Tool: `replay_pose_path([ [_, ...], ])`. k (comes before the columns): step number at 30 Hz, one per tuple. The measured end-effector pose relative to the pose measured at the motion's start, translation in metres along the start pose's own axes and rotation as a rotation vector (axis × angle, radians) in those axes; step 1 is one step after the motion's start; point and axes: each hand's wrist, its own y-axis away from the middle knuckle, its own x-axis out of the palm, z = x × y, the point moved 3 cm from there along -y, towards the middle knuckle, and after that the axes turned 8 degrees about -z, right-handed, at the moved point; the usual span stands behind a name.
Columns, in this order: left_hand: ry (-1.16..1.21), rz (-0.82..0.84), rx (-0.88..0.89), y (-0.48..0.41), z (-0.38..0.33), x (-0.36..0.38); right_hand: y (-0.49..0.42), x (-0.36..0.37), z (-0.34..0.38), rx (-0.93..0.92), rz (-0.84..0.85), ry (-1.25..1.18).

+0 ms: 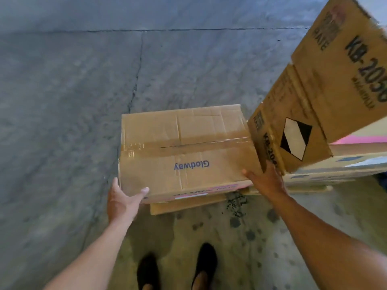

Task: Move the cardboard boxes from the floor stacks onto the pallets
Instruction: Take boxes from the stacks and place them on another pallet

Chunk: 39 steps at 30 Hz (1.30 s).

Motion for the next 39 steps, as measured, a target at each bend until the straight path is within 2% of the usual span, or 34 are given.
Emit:
replay_pose_path([
  [8,0.381,0.179,-0.243,-0.046,0.032,0.017,-0.034,0.013,-0.014,0.028,0.209,-0.221],
  [16,0.608,0.303,-0.194,-0.037,0.019,0.011,-0.026,0.019,-0.016,0.022,0.213,-0.497],
  [23,0.612,0.397,-0.075,-0.036,0.003,-0.036,0.035,0.001,-0.002,-0.040,0.105,-0.562],
  [28,0.588,0.512,0.067,-0.062,-0.011,-0.089,0.111,-0.006,0.014,-0.055,-0.027,-0.626],
  [31,0.546,0.616,0.173,-0.080,-0.016,-0.123,0.176,0.007,0.017,-0.007,-0.169,-0.695],
  [34,0.477,0.711,0.248,-0.092,-0.020,-0.155,0.245,0.025,0.010,0.069,-0.242,-0.789],
  [39,0.408,0.888,0.378,-0.068,-0.026,-0.188,0.364,0.030,-0.020,0.238,-0.372,-0.819],
])
